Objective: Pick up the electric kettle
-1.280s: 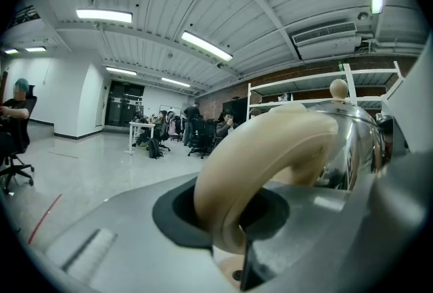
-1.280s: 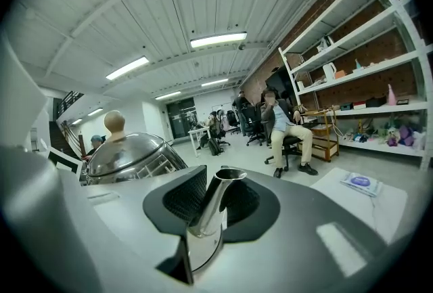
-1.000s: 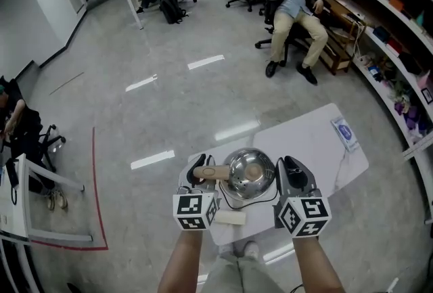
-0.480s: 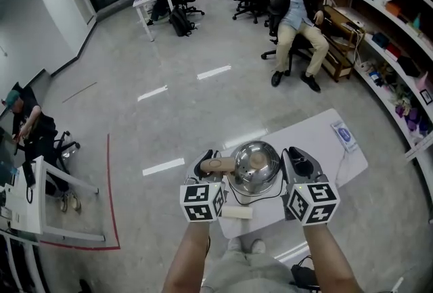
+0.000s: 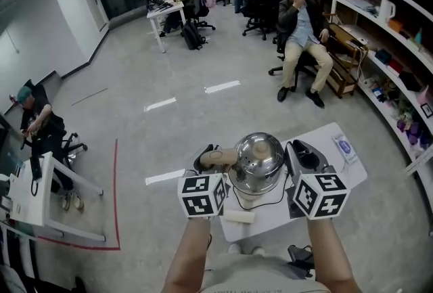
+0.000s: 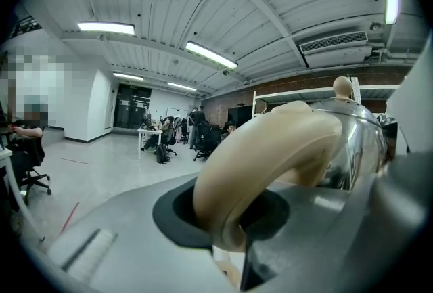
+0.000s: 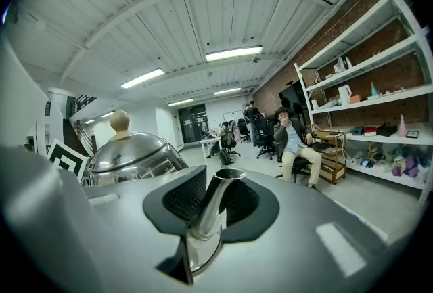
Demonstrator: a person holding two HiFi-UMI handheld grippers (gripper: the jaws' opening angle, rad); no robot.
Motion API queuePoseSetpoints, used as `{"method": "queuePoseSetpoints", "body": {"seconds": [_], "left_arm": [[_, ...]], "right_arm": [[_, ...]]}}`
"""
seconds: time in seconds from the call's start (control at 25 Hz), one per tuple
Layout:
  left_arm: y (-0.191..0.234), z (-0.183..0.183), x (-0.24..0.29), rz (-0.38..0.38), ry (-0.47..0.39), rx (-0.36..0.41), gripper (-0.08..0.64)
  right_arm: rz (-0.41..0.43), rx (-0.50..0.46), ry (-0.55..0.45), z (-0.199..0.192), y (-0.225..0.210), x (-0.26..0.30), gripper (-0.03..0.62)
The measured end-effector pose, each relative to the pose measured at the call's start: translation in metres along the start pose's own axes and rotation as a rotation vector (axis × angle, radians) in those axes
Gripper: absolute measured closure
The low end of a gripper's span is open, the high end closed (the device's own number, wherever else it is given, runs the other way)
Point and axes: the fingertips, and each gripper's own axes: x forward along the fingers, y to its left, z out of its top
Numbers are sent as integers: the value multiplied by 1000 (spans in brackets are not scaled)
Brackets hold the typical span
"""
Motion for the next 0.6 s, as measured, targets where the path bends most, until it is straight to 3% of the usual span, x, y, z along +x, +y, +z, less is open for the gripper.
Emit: {"method": "queuePoseSetpoints", "body": {"seconds": [0.6], "left_arm": [[-2,47,-29,45,-92,44,502]], "right_arm": [[31,39,-35,32,15,-17,506]]}}
